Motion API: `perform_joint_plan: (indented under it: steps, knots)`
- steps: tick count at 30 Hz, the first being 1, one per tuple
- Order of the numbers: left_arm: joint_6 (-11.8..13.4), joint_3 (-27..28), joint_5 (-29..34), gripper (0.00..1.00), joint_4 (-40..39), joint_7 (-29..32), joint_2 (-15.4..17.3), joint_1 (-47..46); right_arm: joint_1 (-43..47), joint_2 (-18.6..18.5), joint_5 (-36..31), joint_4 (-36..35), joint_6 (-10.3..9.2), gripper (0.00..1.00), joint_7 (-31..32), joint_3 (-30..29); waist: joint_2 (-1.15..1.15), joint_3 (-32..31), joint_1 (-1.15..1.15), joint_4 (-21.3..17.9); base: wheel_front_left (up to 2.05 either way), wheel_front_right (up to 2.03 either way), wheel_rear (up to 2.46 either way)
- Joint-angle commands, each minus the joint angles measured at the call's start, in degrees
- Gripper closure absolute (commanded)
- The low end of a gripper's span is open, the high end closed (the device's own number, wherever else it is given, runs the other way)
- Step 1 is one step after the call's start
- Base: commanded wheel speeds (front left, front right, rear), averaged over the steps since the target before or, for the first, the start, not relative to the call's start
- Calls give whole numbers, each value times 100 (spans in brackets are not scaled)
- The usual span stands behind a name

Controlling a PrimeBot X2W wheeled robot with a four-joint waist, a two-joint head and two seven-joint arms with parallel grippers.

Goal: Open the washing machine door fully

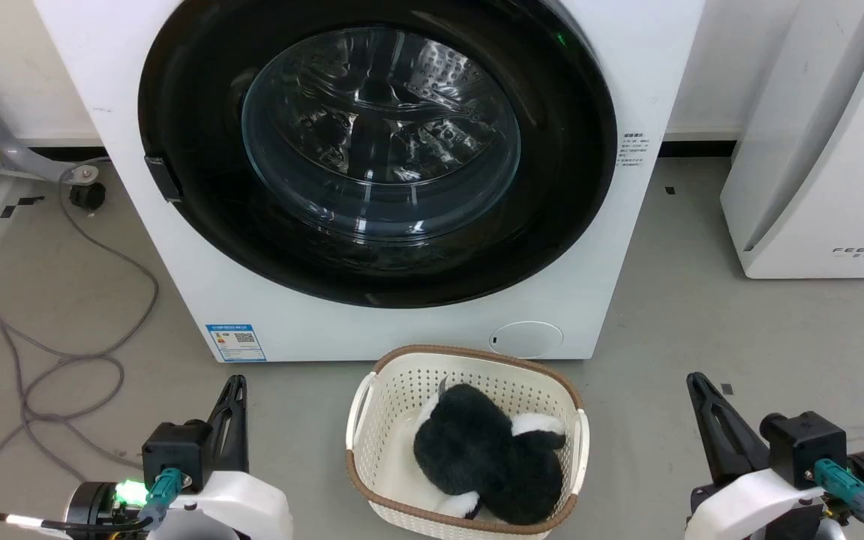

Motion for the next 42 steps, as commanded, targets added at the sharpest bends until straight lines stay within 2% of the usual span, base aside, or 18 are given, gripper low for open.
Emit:
perform_joint_plan:
  steps: [1,20,21,42]
  knots:
    - [-31,3,15,100,-27,2,2,-88,-80,4,-44,-23,5,100,3,-3,0,0,0,0,0,0,0]
    - [-31,3,15,100,-27,2,2,-88,-80,4,-44,-23,5,100,3,-3,0,0,0,0,0,0,0]
    - [0,0,0,0,0,-1,0,0,-1,0,0,-1,0,0,-1,0,0,0,0,0,0,0,0]
    - [171,-69,-36,0,-12,-214,0,-24,-1,0,388,-99,1,0,-214,-79,0,25,0,1,0,0,0]
